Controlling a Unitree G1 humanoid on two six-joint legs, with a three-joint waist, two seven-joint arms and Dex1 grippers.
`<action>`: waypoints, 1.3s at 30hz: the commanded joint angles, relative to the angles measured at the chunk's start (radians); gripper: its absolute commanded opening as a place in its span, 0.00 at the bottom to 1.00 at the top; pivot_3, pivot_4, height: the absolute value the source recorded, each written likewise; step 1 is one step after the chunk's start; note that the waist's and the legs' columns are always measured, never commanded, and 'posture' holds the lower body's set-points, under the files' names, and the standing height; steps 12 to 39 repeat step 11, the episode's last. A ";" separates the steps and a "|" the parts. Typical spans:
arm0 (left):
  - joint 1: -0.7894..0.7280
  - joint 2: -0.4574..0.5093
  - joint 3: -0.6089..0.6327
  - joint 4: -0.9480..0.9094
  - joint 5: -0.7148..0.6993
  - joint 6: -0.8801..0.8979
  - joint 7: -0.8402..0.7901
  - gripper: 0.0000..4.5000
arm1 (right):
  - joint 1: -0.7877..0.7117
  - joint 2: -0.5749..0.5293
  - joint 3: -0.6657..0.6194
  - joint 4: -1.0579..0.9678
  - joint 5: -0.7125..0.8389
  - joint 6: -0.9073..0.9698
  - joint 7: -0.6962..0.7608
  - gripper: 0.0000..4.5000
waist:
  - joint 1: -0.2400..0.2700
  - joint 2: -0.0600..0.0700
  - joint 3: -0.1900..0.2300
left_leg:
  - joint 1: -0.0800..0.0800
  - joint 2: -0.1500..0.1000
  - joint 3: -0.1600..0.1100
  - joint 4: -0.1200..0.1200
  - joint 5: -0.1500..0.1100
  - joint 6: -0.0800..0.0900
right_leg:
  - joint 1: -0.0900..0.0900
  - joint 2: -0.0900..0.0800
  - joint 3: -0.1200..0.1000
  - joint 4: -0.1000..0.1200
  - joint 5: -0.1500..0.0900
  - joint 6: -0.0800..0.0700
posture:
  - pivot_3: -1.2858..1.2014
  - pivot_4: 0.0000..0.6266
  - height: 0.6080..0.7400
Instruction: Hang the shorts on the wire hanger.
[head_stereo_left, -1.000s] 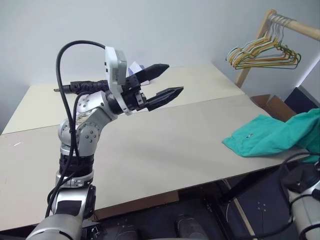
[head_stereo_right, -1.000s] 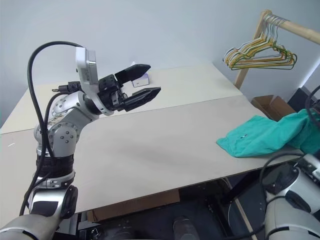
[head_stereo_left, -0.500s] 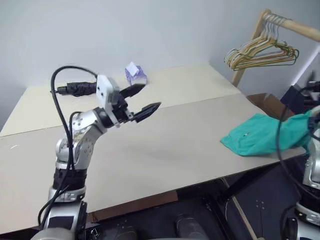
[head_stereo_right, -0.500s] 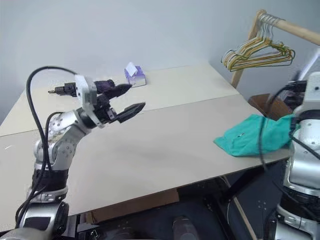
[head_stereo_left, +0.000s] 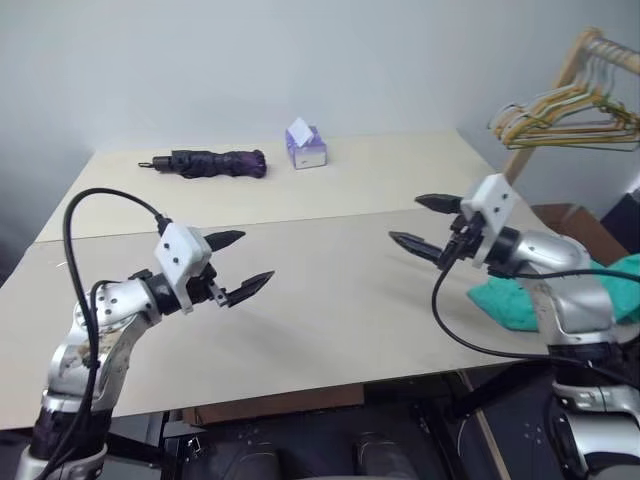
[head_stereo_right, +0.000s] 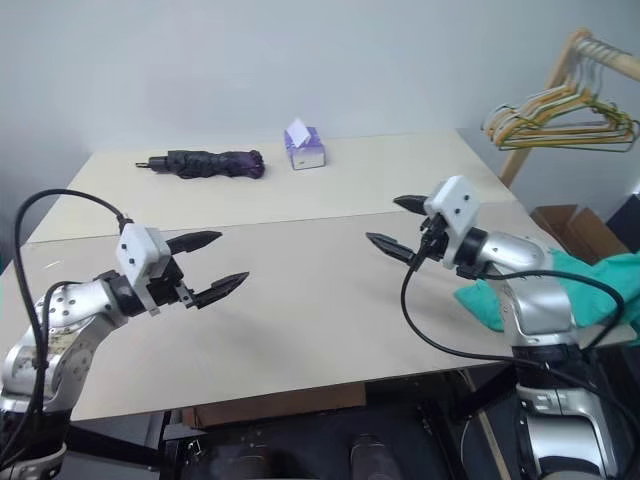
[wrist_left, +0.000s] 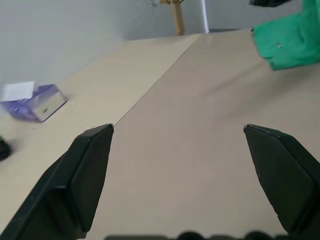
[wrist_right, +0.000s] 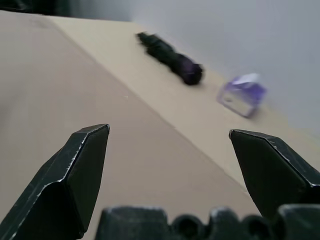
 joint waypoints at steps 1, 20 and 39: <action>0.011 0.018 0.035 -0.053 0.008 -0.006 0.021 1.00 | -0.044 0.005 0.014 0.036 -0.014 -0.044 0.059 0.99 | 0.035 -0.001 0.001 | 0.000 0.000 0.000 0.000 0.000 0.000 | 0.000 0.000 -0.001 0.000 0.001 -0.002 | 0.56 0.08 1.00; 0.032 0.015 0.045 -0.085 -0.012 0.016 0.034 1.00 | 0.058 -0.005 0.007 -0.051 -0.040 -0.066 0.069 0.99 | 0.084 -0.001 0.002 | -0.004 0.001 -0.001 0.000 0.000 0.000 | -0.001 0.000 -0.005 -0.004 0.003 -0.005 | 0.56 0.09 1.00; 0.032 0.015 0.045 -0.085 -0.012 0.016 0.034 1.00 | 0.058 -0.005 0.007 -0.051 -0.040 -0.066 0.069 0.99 | 0.084 -0.001 0.002 | -0.004 0.001 -0.001 0.000 0.000 0.000 | -0.001 0.000 -0.005 -0.004 0.003 -0.005 | 0.56 0.09 1.00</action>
